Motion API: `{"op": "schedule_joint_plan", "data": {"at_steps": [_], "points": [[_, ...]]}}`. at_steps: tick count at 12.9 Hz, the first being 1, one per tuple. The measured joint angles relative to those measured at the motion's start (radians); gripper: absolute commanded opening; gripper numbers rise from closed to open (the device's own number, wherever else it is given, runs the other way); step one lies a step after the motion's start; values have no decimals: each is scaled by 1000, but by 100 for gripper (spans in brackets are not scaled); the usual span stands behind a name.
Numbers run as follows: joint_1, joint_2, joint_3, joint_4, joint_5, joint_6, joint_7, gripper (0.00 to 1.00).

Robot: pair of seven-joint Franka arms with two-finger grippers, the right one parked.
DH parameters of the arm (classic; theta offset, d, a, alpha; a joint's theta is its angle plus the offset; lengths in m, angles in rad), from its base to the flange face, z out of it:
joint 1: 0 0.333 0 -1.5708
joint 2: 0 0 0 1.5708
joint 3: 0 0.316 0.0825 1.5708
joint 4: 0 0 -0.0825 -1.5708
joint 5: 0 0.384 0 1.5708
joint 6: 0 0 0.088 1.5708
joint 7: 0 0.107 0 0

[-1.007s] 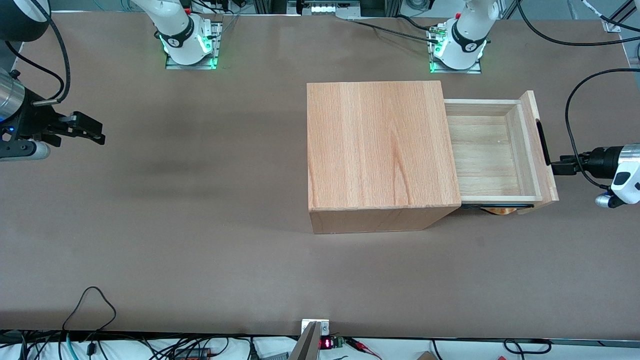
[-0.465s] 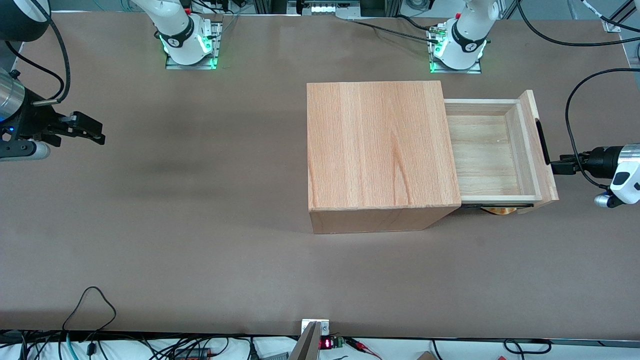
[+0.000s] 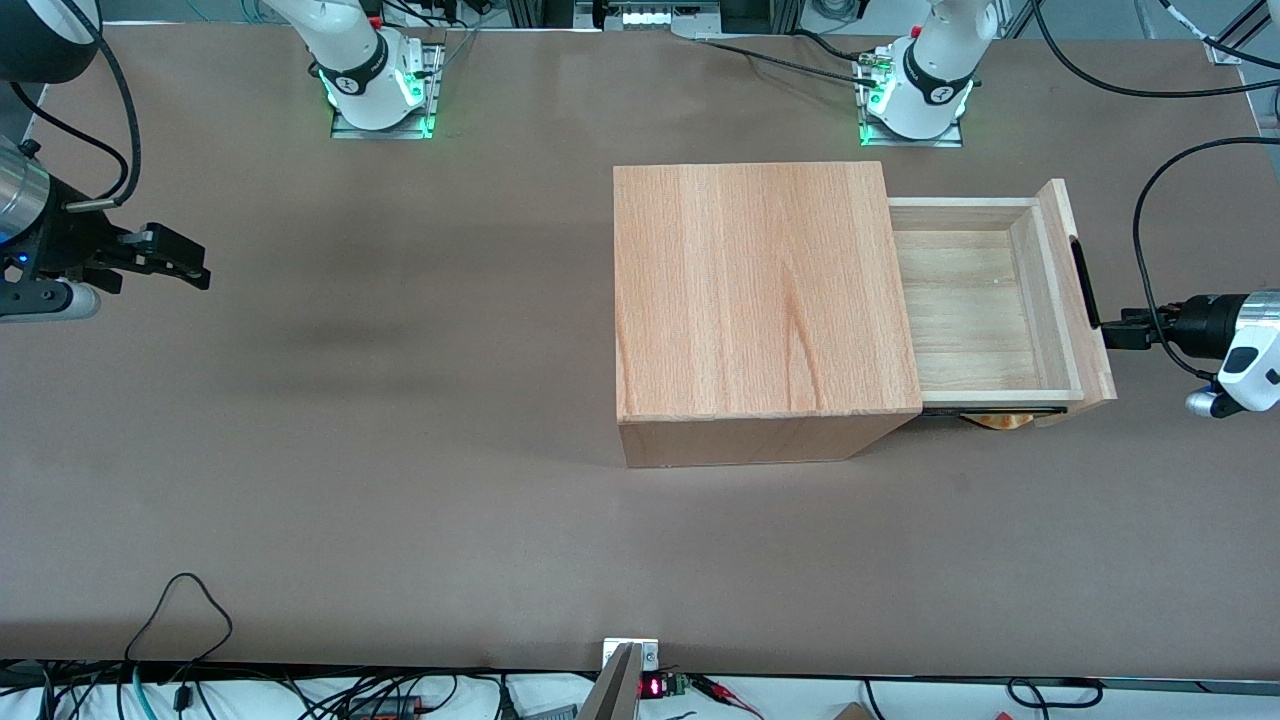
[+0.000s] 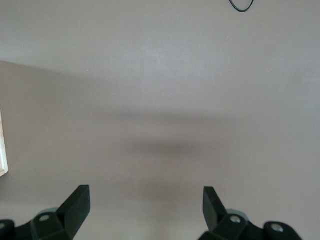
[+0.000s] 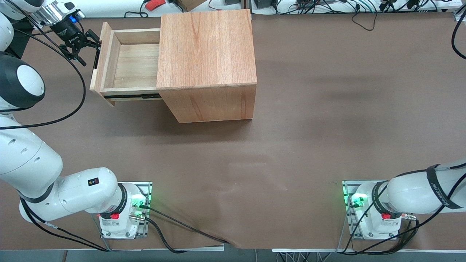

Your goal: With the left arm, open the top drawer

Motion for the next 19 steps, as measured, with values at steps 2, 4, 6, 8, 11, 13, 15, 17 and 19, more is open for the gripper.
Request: {"op": "schedule_joint_plan", "data": {"at_steps": [2, 4, 6, 8, 11, 13, 15, 17, 19], "points": [[-1, 0, -4, 38, 0, -11, -9, 100], [0, 0, -6, 76, -34, -16, -25, 100], [3, 2, -2, 86, -57, -16, -28, 100], [5, 5, 0, 86, -61, -16, -28, 100], [5, 5, 0, 86, -61, -17, -28, 100], [5, 5, 0, 89, -61, -21, -28, 100], [5, 5, -1, 92, -60, -23, -28, 100], [5, 5, -3, 93, -59, -24, -28, 100], [5, 5, -4, 97, -59, -35, -28, 100]]}}
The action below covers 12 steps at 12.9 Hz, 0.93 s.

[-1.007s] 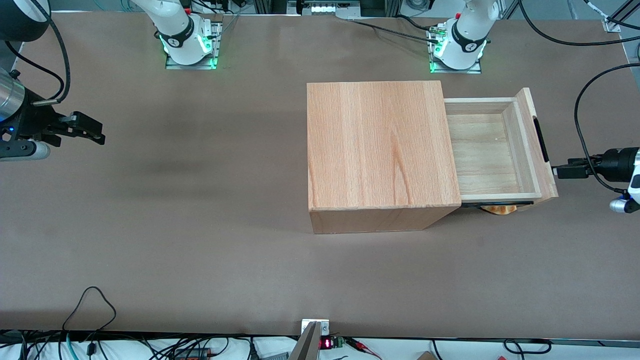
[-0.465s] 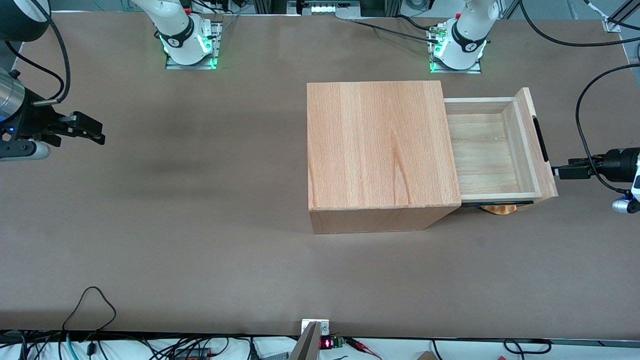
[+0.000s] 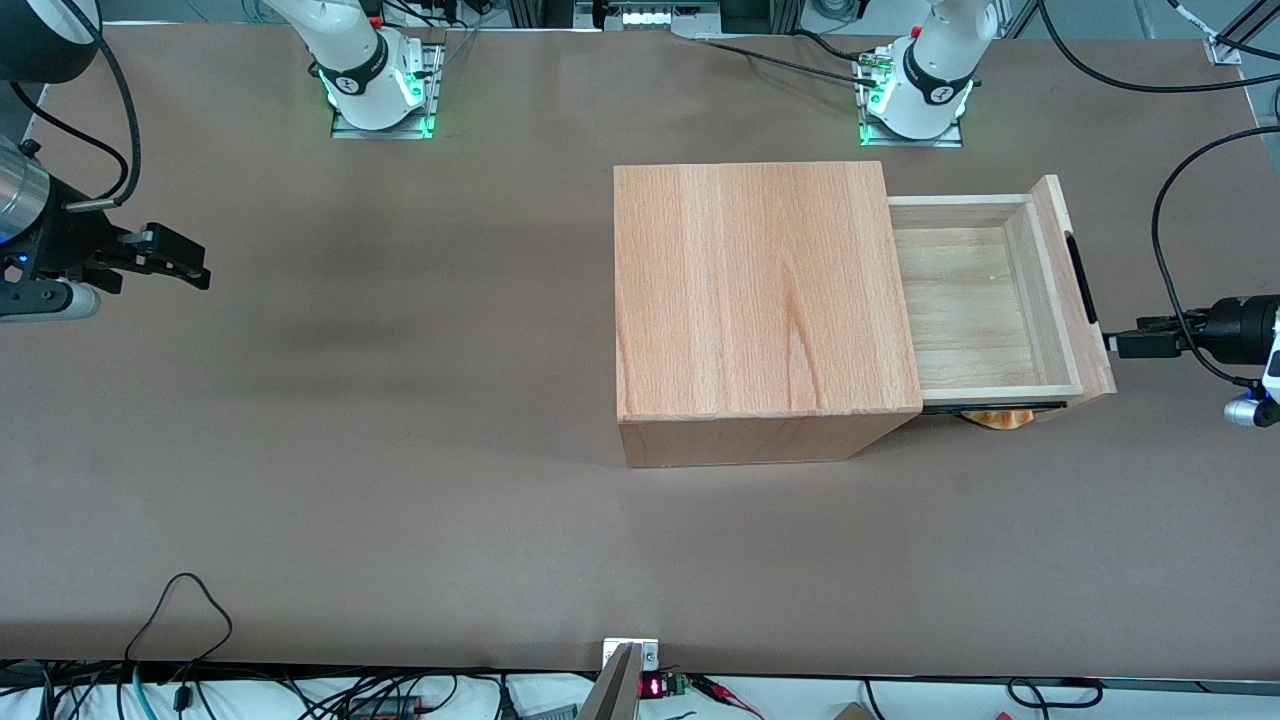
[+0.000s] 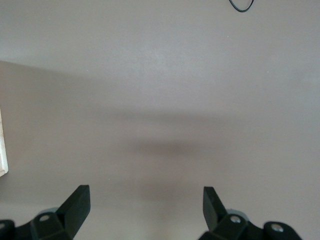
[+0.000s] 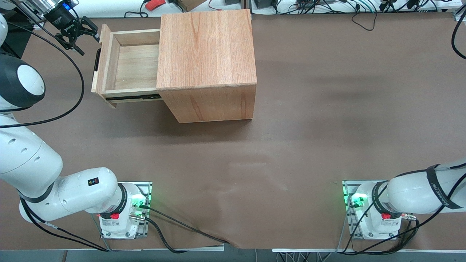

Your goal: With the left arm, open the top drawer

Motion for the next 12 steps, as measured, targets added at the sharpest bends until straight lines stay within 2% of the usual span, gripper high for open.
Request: {"op": "schedule_joint_plan", "data": {"at_steps": [12], "points": [[-5, -20, -9, 171, 23, -92, 0, 100]]}}
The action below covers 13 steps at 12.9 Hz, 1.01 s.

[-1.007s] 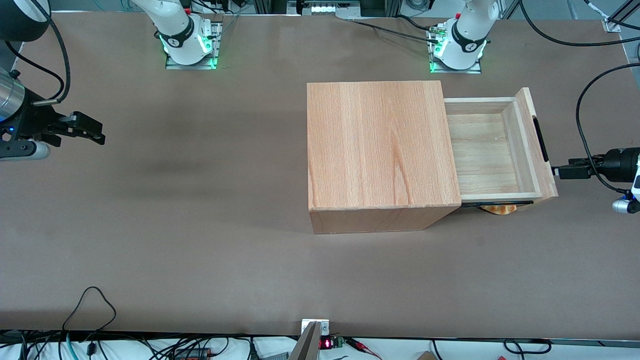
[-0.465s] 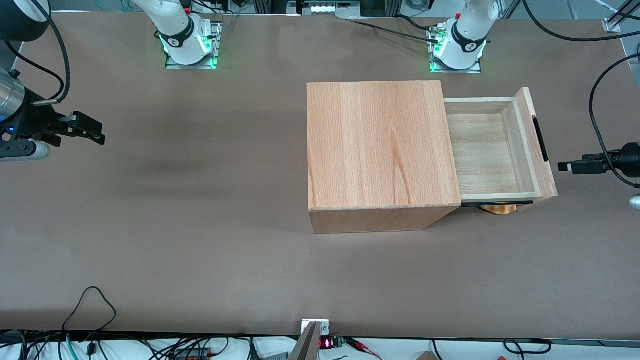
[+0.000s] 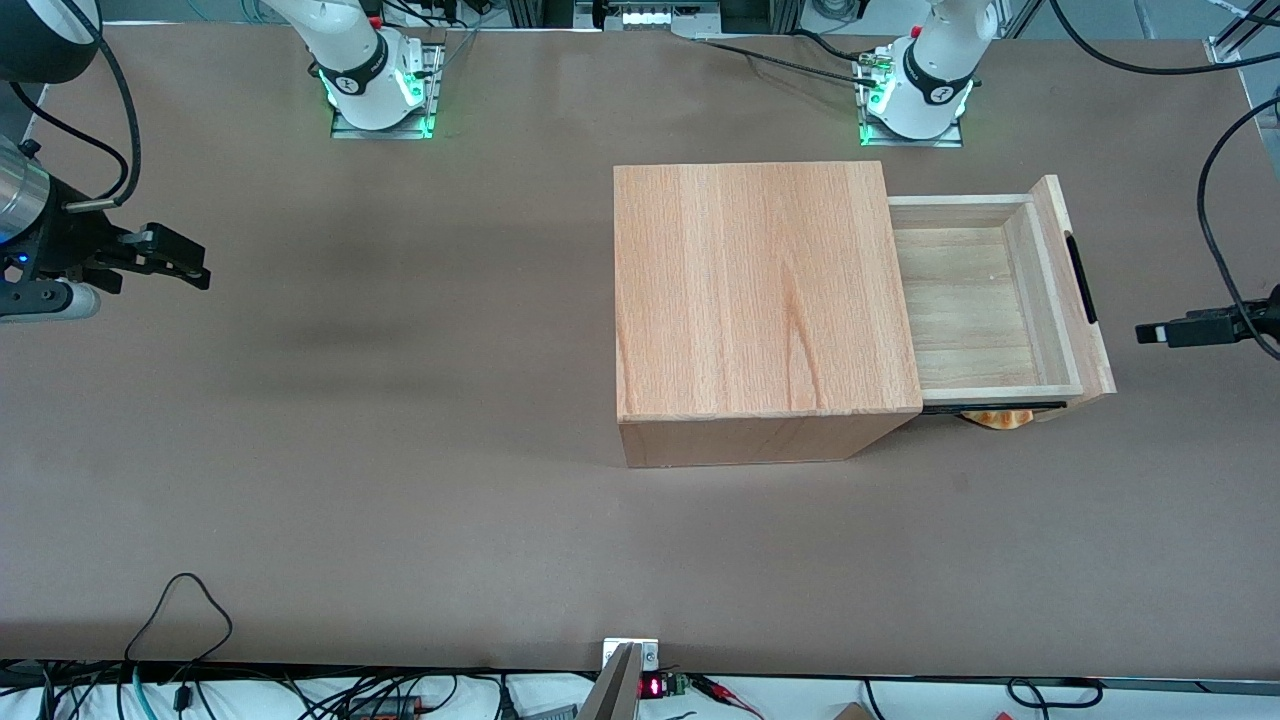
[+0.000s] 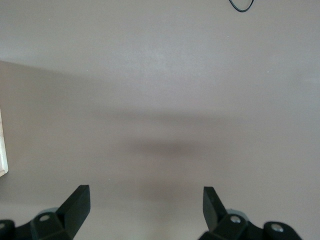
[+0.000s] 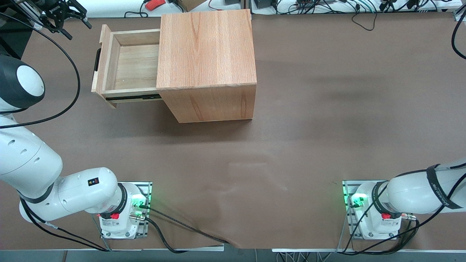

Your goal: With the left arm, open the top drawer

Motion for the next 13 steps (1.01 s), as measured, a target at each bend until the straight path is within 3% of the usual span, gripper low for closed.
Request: {"op": "schedule_joint_plan", "data": {"at_steps": [6, 13], "points": [[-38, -46, -14, 14, 5, -19, 0, 100], [-157, -103, -51, 16, 105, -24, -6, 100]]}}
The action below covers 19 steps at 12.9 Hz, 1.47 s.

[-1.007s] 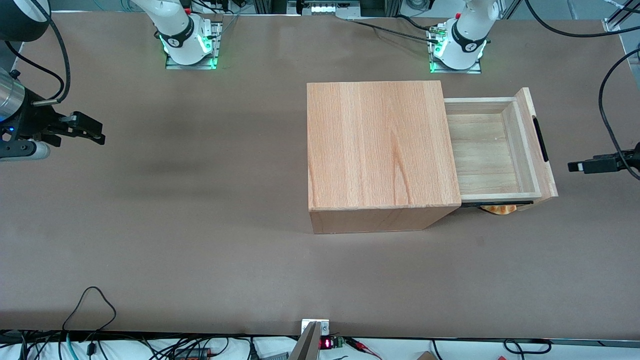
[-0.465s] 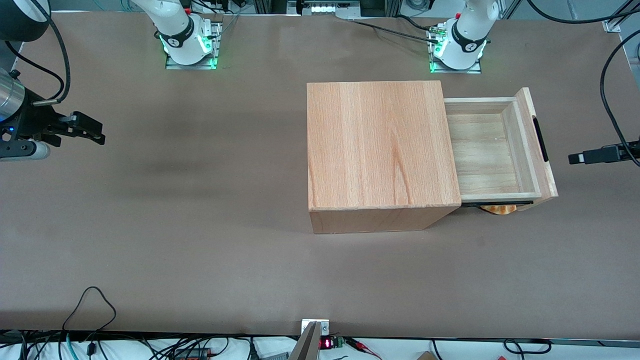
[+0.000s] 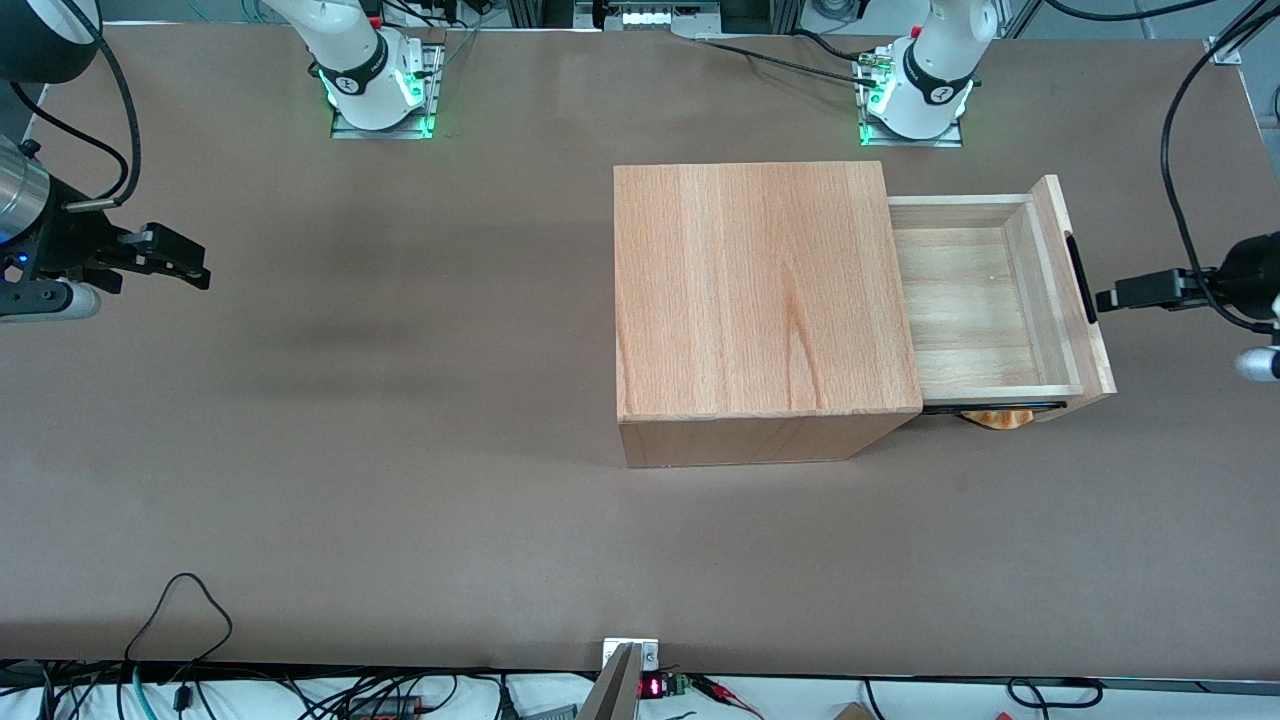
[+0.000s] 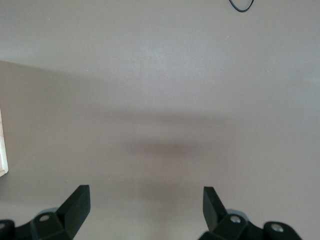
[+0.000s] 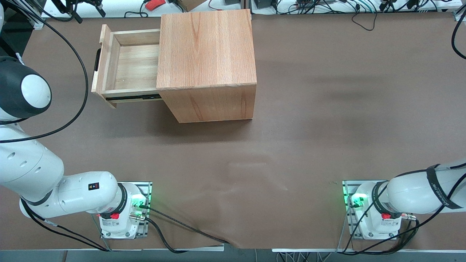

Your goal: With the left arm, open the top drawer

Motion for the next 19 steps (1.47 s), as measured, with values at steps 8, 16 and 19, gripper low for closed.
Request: {"op": "schedule_joint_plan", "data": {"at_steps": [8, 16, 19], "points": [[-113, -50, 3, 0, 33, -15, -10, 100], [-259, -247, 73, -265, 112, 173, -69, 100], [-189, -286, 78, -333, 78, 199, -58, 100]]}}
